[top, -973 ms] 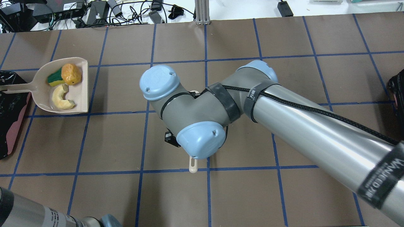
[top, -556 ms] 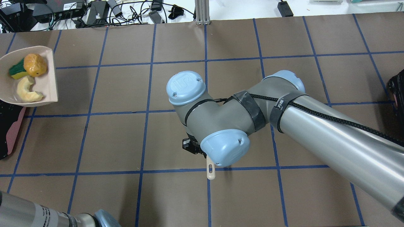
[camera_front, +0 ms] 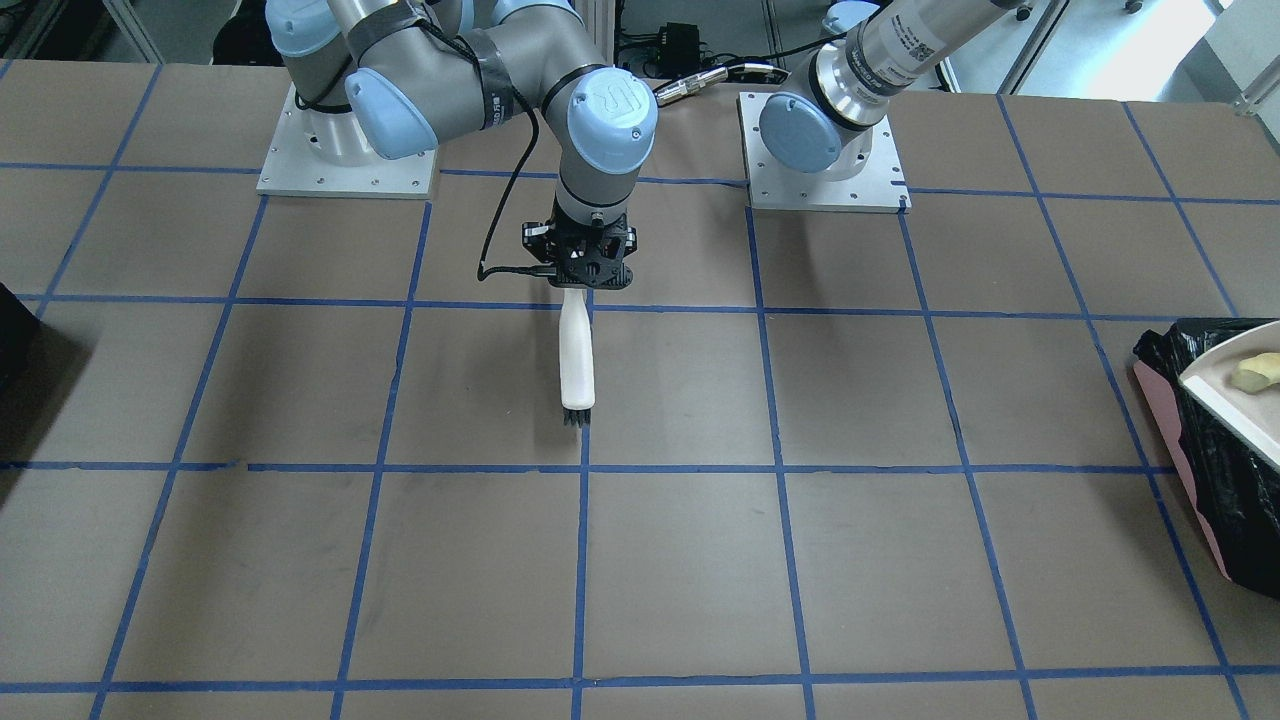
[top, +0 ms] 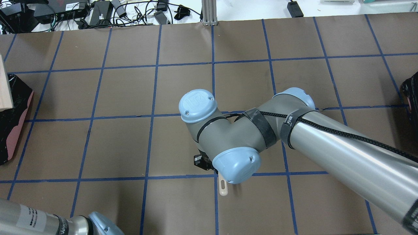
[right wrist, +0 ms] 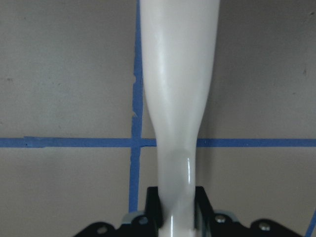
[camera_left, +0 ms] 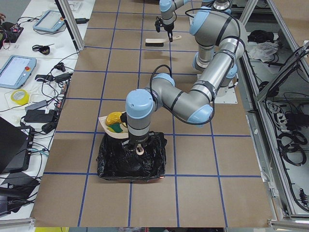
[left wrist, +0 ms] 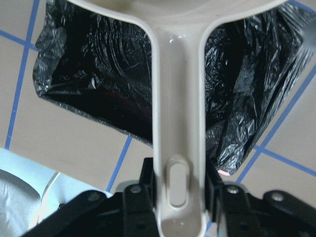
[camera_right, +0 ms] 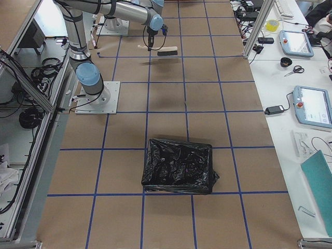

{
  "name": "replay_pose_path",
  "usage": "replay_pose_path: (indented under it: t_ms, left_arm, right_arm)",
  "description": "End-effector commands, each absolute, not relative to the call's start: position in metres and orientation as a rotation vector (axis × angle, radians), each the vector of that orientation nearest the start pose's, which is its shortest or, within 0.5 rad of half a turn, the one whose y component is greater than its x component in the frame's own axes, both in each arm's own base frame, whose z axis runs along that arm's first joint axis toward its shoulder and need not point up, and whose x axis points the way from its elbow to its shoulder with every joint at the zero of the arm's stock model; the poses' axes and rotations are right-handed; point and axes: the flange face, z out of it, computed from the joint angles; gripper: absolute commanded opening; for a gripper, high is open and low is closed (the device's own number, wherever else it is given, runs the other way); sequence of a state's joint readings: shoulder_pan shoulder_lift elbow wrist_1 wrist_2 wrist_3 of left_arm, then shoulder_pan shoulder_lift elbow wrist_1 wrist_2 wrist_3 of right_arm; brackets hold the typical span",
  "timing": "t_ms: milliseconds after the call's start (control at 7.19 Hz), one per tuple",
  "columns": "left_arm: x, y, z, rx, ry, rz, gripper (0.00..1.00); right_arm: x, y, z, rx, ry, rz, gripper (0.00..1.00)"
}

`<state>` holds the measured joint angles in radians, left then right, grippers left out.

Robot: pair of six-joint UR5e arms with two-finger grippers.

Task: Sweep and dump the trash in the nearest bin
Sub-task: 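Tilt the dustpan over the bin to dump the trash with the left gripper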

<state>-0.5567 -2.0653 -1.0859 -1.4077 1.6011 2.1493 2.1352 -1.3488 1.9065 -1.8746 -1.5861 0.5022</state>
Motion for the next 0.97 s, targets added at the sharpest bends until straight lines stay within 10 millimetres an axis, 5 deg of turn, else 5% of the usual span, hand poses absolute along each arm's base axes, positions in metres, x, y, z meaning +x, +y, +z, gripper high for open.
replay_pose_path:
  t_ms: [0, 278, 556, 834]
  left_arm:
    - [0.597, -0.457, 0.457, 1.531, 2.507, 0.091, 0.0]
    - [0.627, -0.47, 0.438, 1.513, 2.439, 0.1, 0.0]
    - [0.633, -0.476, 0.427, 1.445, 2.329, 0.156, 0.0]
    - [0.584, -0.512, 0.432, 1.484, 2.159, 0.359, 0.0]
  right_arm:
    - [0.391, -0.345, 0.236, -0.136, 3.265, 0.337, 0.0]
    - [0.393, -0.347, 0.221, -0.149, 3.266, 0.346, 0.0]
    - [0.393, -0.347, 0.221, -0.148, 3.265, 0.347, 0.0]
    - [0.391, -0.348, 0.22, -0.141, 3.266, 0.352, 0.0]
